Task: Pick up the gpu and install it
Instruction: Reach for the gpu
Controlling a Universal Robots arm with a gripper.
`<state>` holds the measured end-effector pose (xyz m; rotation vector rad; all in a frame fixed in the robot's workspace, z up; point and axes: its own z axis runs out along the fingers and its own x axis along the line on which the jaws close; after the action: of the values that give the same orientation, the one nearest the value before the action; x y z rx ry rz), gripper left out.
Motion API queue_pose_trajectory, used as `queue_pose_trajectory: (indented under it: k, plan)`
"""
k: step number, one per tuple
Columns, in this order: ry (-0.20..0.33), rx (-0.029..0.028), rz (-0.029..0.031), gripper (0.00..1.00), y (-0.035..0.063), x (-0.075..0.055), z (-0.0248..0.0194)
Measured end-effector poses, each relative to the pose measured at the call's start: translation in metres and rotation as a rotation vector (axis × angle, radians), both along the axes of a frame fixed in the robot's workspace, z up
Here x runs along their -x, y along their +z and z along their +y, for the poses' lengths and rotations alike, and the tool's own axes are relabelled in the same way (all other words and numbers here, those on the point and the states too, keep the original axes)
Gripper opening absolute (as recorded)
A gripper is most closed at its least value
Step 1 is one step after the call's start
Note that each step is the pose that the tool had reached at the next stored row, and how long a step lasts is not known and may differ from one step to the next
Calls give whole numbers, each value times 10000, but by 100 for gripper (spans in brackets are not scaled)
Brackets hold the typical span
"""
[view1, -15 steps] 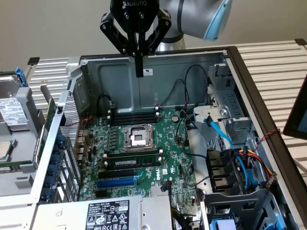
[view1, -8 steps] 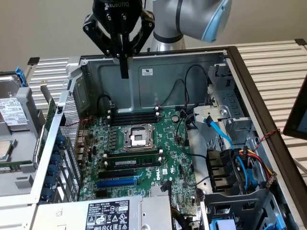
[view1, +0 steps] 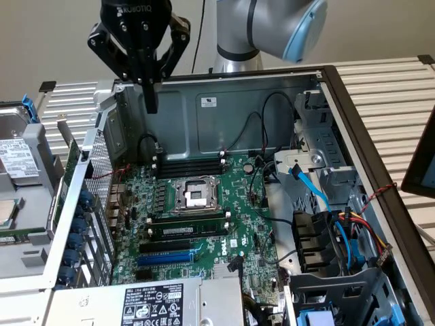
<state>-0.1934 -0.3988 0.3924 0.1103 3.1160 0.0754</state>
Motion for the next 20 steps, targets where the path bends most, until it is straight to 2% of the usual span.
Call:
queue_pose_trajectory:
  k: [20]
  plan:
    - [0, -14, -19, 11, -1, 909, 0]
